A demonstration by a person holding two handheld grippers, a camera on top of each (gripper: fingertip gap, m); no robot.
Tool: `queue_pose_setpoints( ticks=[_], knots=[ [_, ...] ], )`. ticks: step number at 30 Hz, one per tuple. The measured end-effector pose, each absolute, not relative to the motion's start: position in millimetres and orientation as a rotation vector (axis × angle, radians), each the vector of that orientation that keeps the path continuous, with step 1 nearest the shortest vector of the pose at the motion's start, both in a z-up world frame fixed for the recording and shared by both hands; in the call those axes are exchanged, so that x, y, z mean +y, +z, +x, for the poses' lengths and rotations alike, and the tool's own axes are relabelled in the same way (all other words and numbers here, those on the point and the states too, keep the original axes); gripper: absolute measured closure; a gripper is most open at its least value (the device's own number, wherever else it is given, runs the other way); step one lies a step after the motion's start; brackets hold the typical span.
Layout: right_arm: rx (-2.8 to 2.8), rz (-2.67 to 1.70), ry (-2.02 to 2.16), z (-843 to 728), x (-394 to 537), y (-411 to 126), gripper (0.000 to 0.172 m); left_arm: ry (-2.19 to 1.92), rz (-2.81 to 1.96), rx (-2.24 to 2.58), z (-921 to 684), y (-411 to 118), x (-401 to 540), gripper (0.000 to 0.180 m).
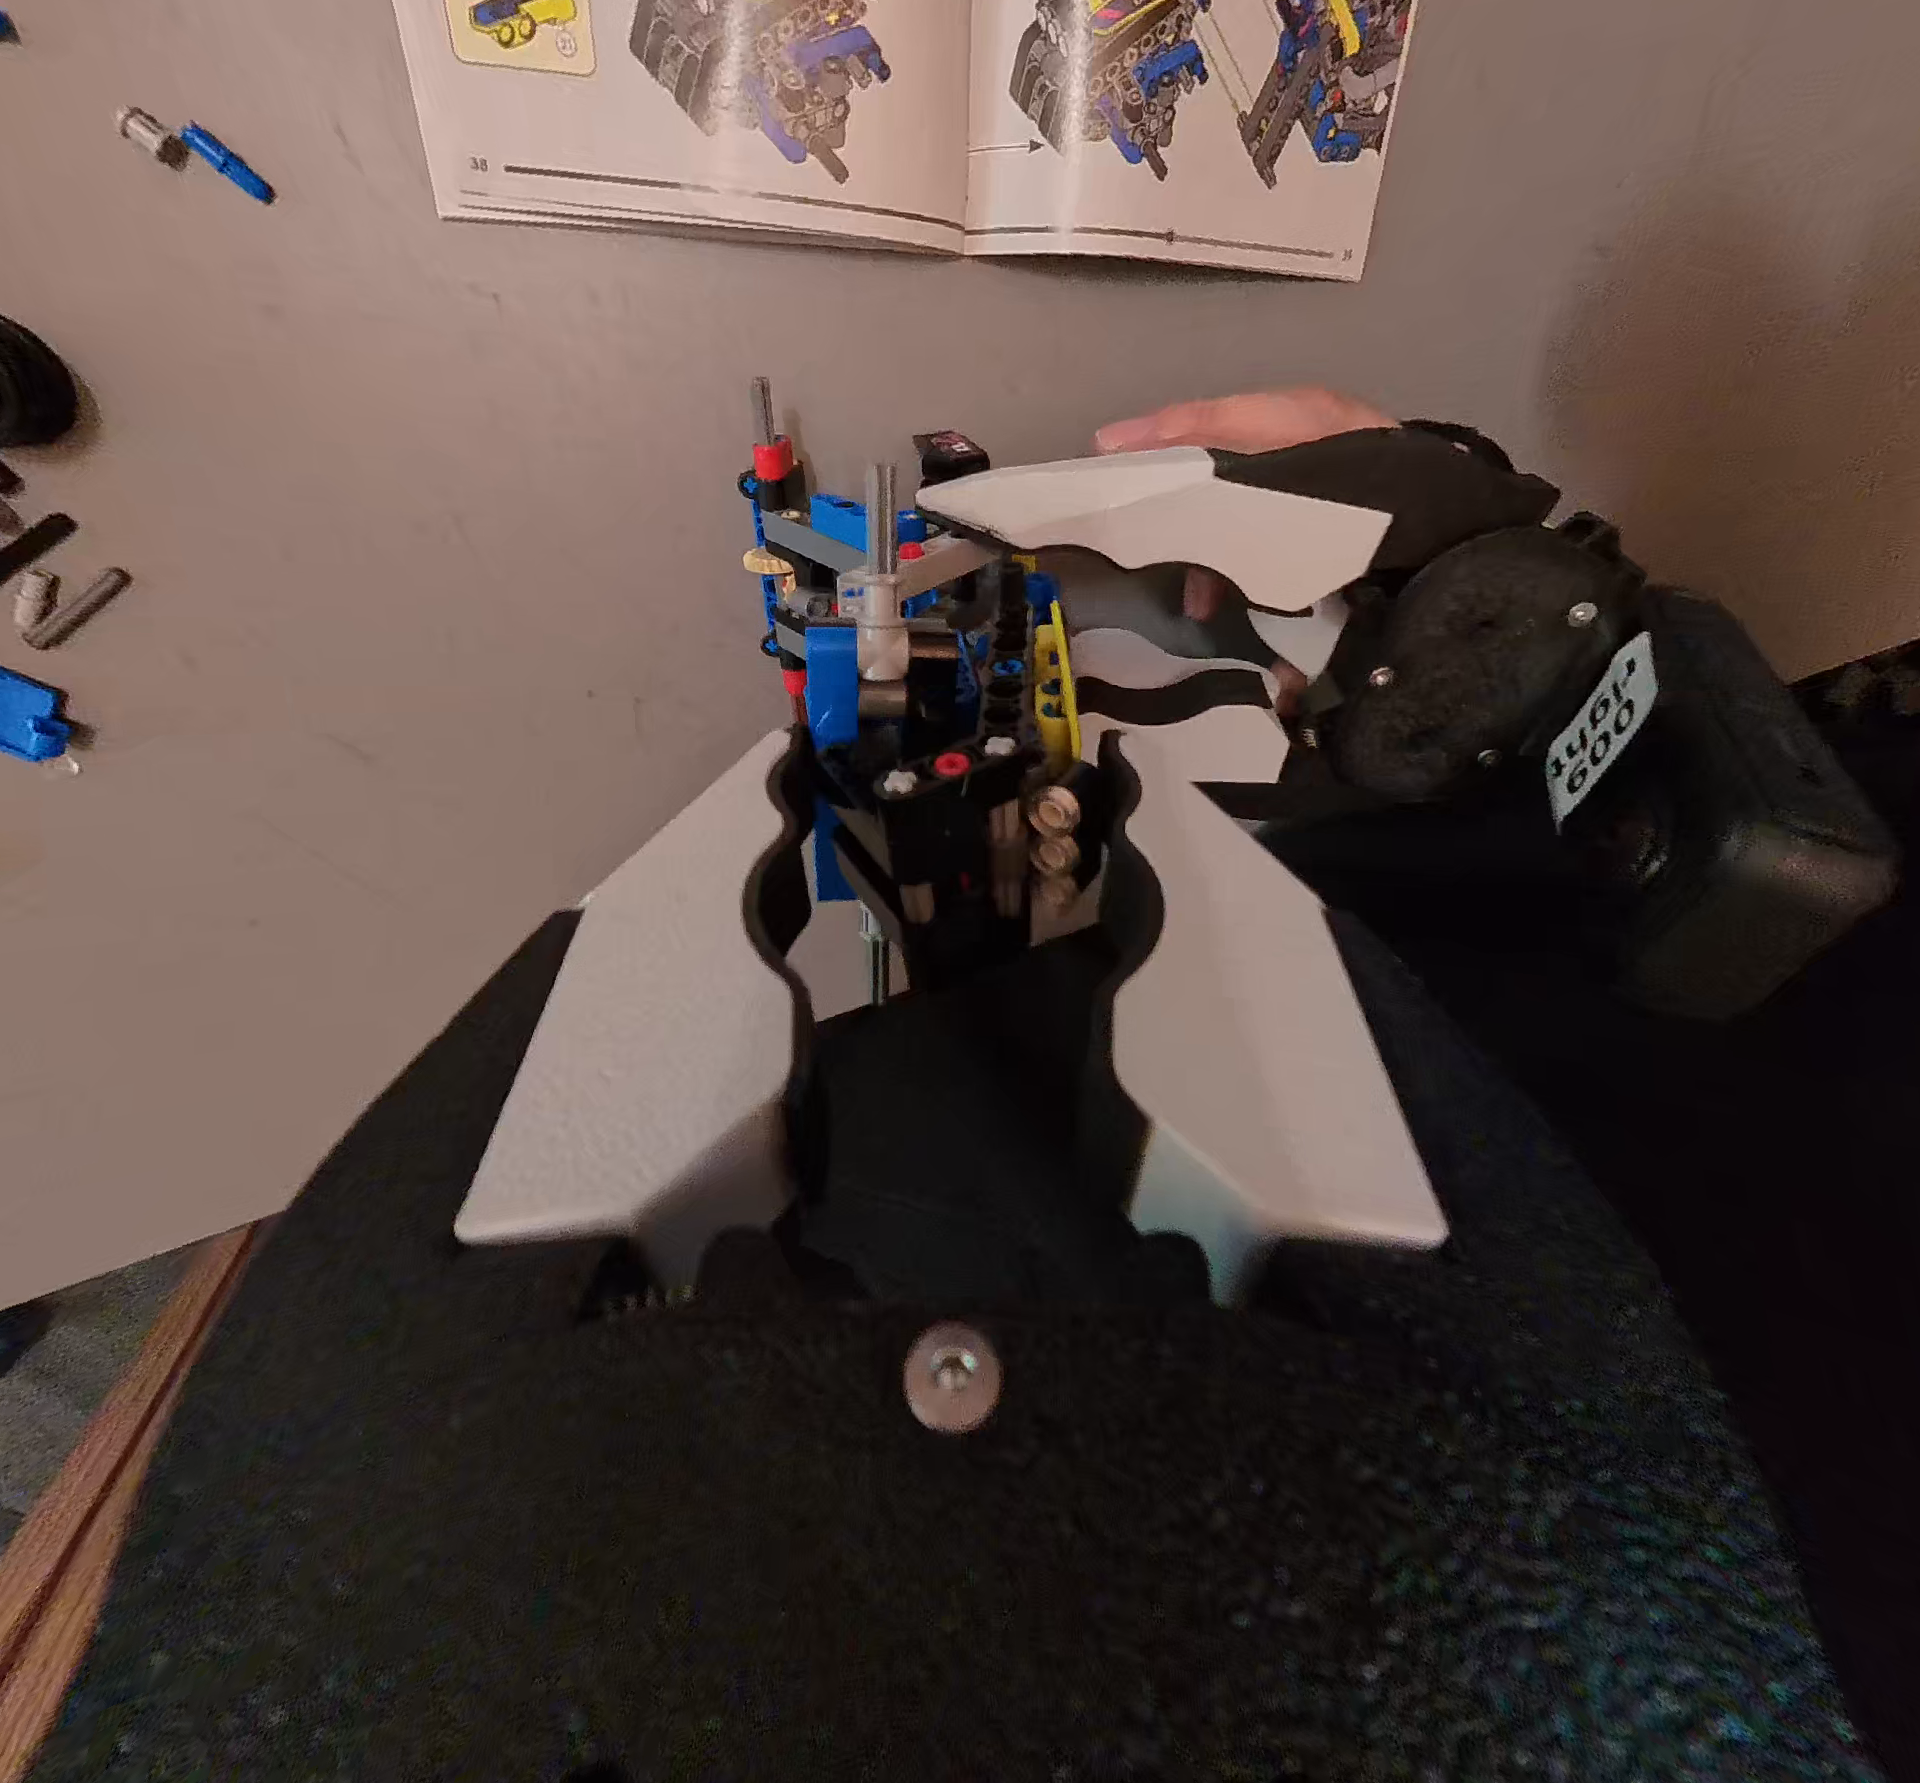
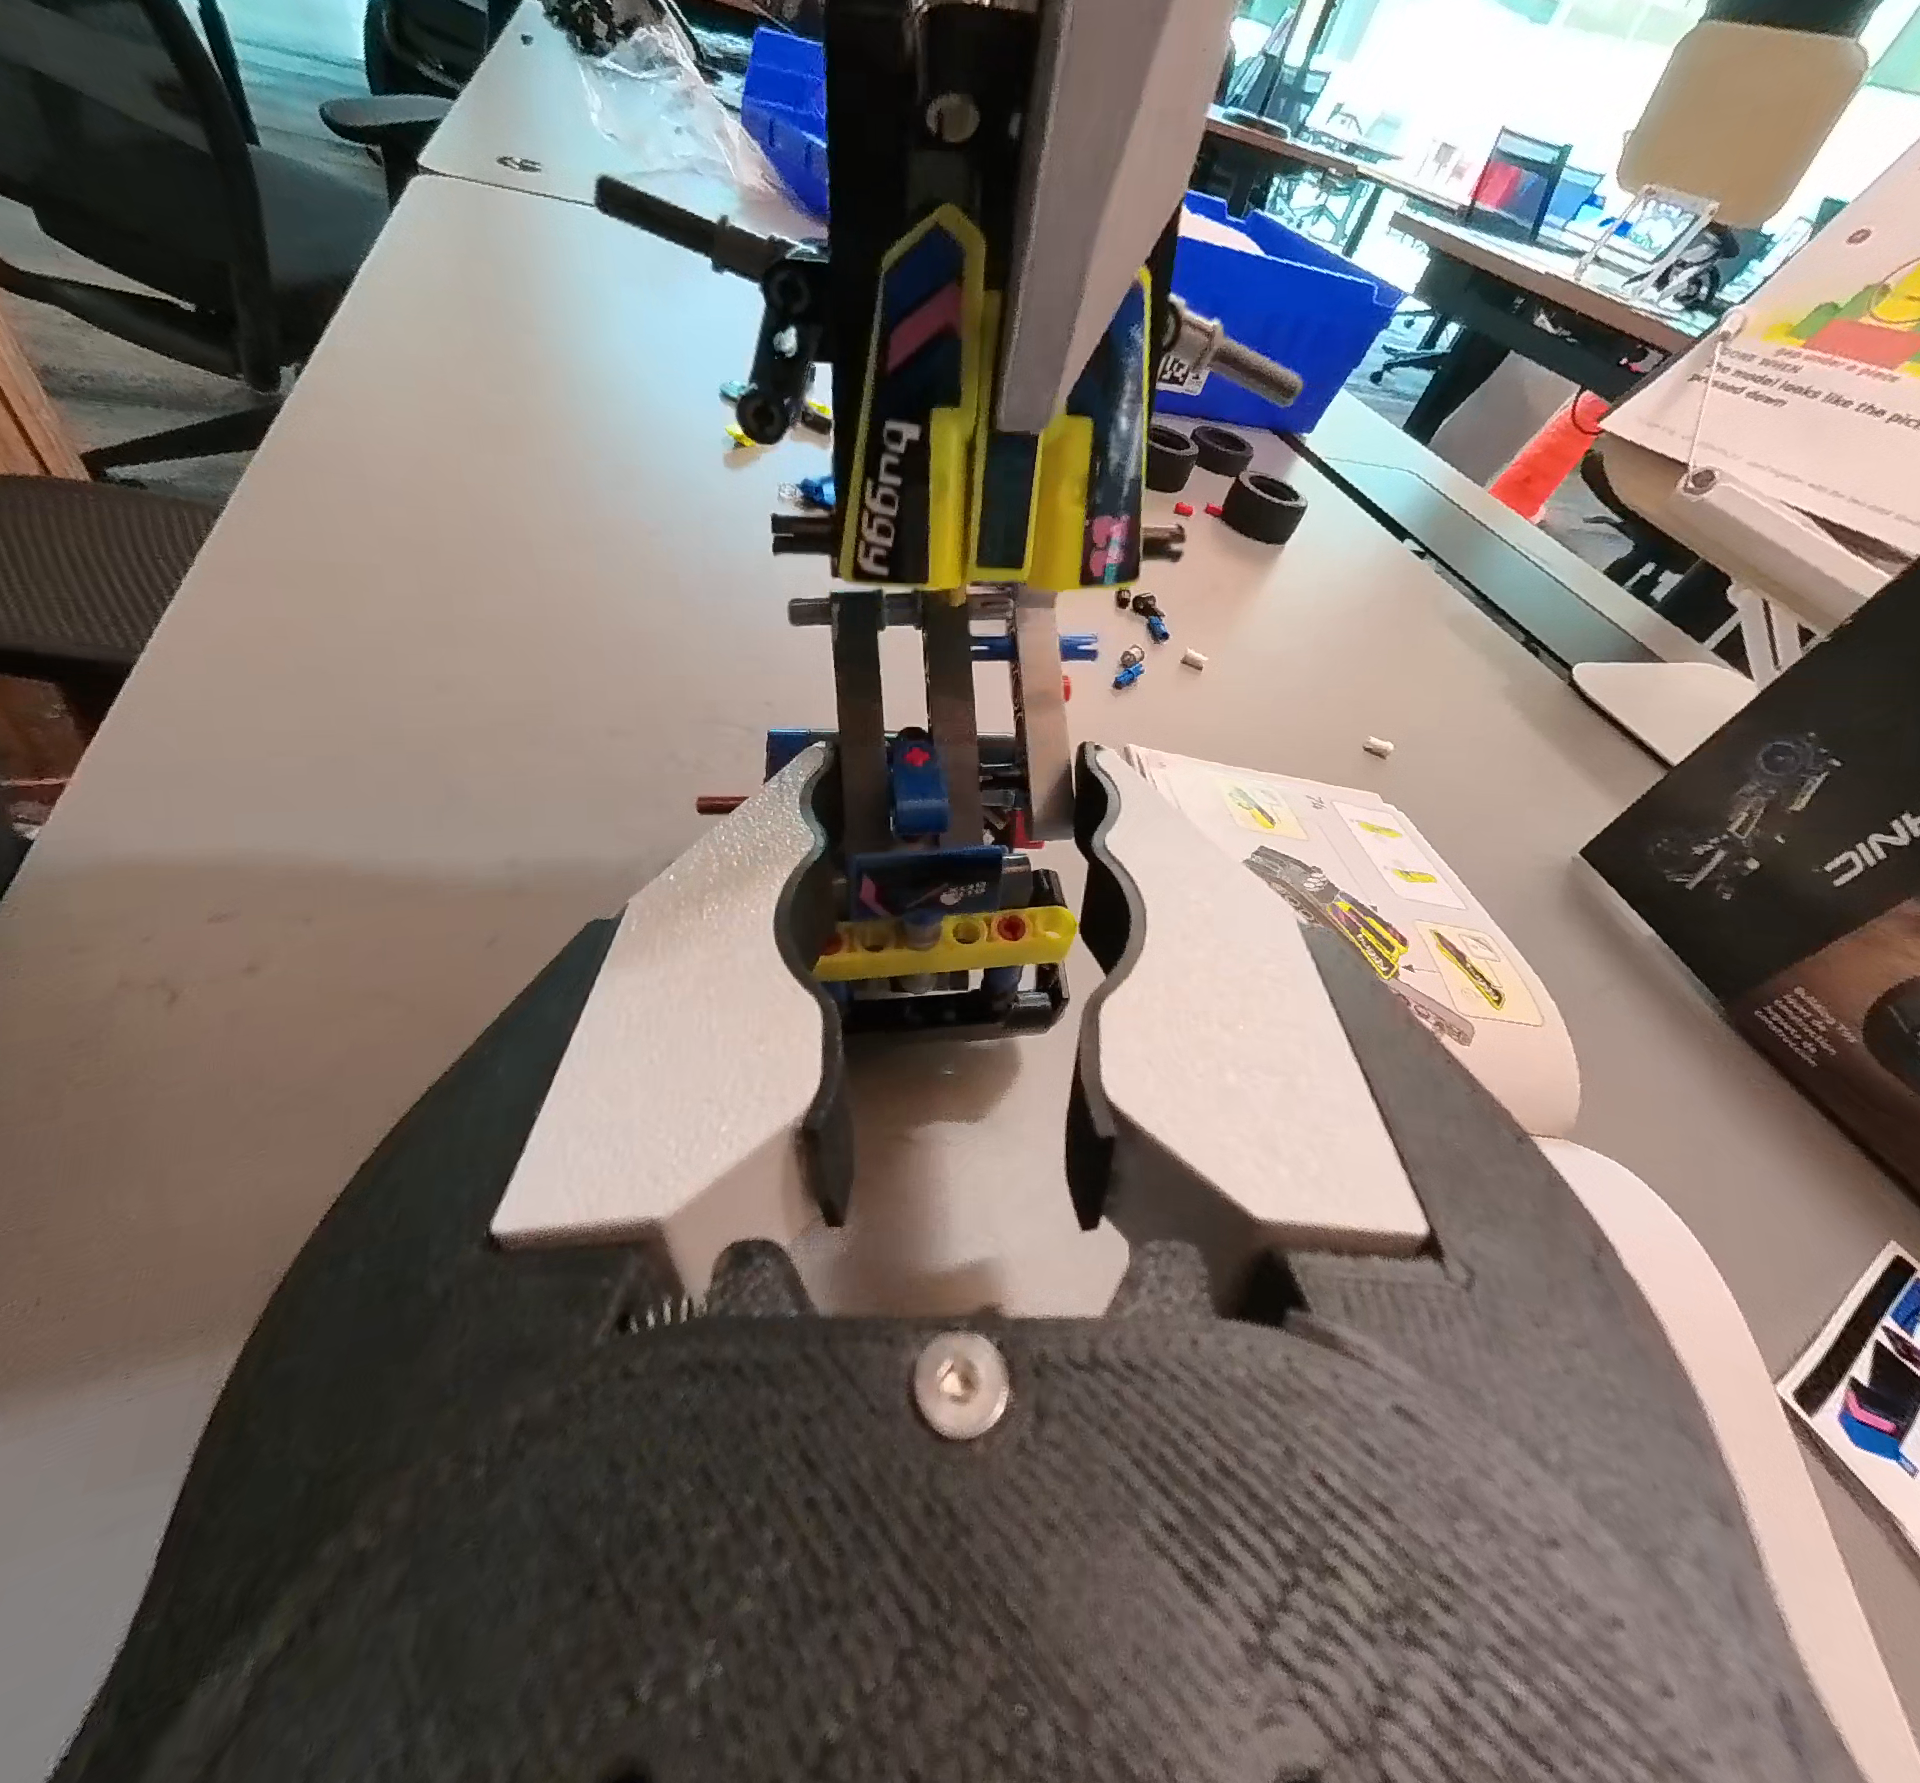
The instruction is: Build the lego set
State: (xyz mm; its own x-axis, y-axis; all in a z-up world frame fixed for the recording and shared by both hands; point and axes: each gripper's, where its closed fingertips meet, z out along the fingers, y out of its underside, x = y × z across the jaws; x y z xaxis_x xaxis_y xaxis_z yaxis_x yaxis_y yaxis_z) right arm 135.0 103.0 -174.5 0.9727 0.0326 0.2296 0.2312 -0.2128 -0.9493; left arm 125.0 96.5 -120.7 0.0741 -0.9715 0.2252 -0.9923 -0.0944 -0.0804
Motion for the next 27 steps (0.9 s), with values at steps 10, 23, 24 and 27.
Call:
queue_pose_setpoints(
  ticks=[10,23,24,27],
  knots=[
    [-0.178,-1.78,-0.208,138.1,103.7,-174.3,0.129,0.321,2.239,-2.036,125.6,-120.2,94.6,0.128],
    [-0.224,-1.78,-0.192,129.7,106.2,-175.5,0.132,0.257,2.168,-2.183,115.4,-122.0,96.9,0.128],
    [-0.223,-1.781,-0.188,129.8,106.3,-175.5,0.132,0.249,2.122,-2.24,114.3,-122.2,97.0,0.127],
    [-0.21,-1.783,-0.173,131.6,106.0,-175.2,0.133,0.255,2.013,-2.321,110.1,-123.6,91.0,0.124]
  ],
)
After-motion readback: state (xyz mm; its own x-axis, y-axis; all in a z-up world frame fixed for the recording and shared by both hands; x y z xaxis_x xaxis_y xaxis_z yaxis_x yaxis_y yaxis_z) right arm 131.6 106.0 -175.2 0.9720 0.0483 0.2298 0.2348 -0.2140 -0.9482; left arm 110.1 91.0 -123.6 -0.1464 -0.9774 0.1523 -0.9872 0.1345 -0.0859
